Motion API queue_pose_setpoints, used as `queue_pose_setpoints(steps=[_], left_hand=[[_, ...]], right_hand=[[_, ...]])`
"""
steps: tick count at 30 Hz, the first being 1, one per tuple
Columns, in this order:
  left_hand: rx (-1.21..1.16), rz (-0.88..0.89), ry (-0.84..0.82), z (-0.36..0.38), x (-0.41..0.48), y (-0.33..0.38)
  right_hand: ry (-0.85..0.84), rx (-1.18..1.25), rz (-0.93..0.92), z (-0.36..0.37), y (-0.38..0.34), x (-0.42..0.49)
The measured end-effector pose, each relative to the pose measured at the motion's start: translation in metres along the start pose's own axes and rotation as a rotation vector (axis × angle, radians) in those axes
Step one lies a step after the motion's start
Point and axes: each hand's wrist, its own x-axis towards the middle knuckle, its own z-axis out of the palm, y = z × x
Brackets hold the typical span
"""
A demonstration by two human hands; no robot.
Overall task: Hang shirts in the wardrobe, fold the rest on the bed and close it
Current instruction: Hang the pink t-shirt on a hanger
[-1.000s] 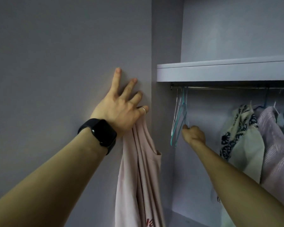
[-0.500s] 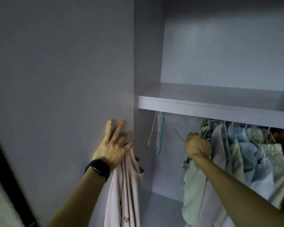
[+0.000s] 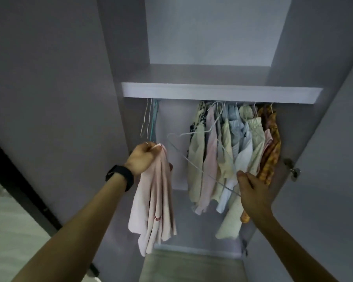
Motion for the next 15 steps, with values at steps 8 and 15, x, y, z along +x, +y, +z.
queue_pose_setpoints(steps=[8,15], left_hand=[[-0.196,-0.077,-0.066,0.060,-0.036,0.000],[-0.243,-0.186,-0.078,0.092,-0.038,0.002]], right_hand=[[-0.053,0.362,0.135,-0.035,0.036,-0.044],[-0.222,0.320,0.182,-0.063,0.088,-0.046]])
